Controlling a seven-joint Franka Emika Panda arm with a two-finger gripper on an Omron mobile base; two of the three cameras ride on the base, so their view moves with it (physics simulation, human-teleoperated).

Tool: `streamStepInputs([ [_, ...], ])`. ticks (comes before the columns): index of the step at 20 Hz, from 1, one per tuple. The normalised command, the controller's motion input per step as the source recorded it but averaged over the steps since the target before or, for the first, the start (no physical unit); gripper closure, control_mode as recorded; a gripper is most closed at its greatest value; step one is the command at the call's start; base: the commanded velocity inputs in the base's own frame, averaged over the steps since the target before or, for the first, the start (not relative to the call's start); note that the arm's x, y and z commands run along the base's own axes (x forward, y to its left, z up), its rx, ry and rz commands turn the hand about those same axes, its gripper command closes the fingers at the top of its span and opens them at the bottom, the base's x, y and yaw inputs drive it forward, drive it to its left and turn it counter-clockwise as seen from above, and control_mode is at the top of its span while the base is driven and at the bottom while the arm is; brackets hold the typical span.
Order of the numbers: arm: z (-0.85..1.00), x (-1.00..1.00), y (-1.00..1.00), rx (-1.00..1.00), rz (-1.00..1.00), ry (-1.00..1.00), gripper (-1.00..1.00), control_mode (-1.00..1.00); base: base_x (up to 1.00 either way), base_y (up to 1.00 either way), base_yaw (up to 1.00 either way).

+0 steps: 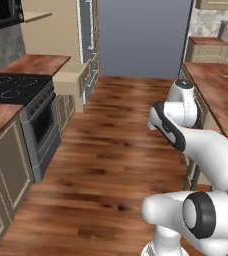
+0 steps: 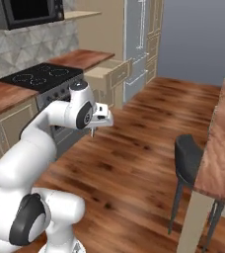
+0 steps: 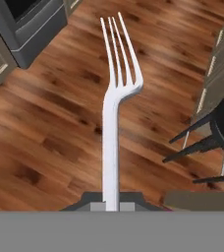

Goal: Pick up the metallic utensils from the counter and place them in the open drawer. Make sure not to pick up any wooden utensils.

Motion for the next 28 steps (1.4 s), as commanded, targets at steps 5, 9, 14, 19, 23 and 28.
streamStepInputs([
  [5,0.0,0.0,0.0,0.0,0.0,0.0,1.0,1.0,1.0,1.0,-0.04],
  [9,0.0,0.0,0.0,0.0,0.0,0.0,1.0,1.0,1.0,1.0,-0.09],
  [14,0.0,0.0,0.0,0.0,0.0,0.0,1.0,1.0,1.0,0.99,-0.15],
  [19,0.0,0.0,0.0,0.0,0.0,0.0,1.0,1.0,1.0,0.43,-0.31],
  [23,0.0,0.0,0.0,0.0,0.0,0.0,1.0,1.0,1.0,0.22,-0.29],
  [28,0.0,0.0,0.0,0.0,0.0,0.0,1.0,1.0,1.0,0.86,-0.11],
])
